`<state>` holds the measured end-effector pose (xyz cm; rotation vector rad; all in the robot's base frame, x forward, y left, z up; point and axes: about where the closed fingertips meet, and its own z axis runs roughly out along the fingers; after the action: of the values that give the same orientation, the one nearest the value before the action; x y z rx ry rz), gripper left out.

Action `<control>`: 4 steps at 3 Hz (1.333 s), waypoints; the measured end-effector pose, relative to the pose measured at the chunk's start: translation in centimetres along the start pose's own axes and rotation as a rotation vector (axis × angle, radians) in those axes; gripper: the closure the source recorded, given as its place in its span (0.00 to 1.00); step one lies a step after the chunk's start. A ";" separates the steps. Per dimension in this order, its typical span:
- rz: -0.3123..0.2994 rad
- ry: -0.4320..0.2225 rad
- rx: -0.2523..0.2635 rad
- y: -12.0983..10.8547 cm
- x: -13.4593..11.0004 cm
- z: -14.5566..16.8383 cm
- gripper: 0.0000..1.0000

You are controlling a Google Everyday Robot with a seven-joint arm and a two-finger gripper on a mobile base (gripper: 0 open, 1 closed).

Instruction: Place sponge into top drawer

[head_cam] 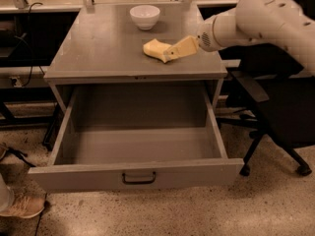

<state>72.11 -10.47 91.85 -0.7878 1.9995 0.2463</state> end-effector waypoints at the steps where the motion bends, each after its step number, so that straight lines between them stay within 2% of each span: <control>1: 0.066 -0.017 0.023 -0.8 1.4 6.4 0.00; 2: 0.079 -0.010 0.037 -0.8 2.0 9.8 0.00; 3: 0.079 -0.025 0.030 -0.1 1.4 12.4 0.00; 4: 0.071 -0.046 0.023 0.6 0.5 13.6 0.14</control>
Offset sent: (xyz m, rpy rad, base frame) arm 0.0924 0.0438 -0.0932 0.0483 0.0158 -0.1013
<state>81.09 -3.88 84.04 -0.6912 1.9855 0.2798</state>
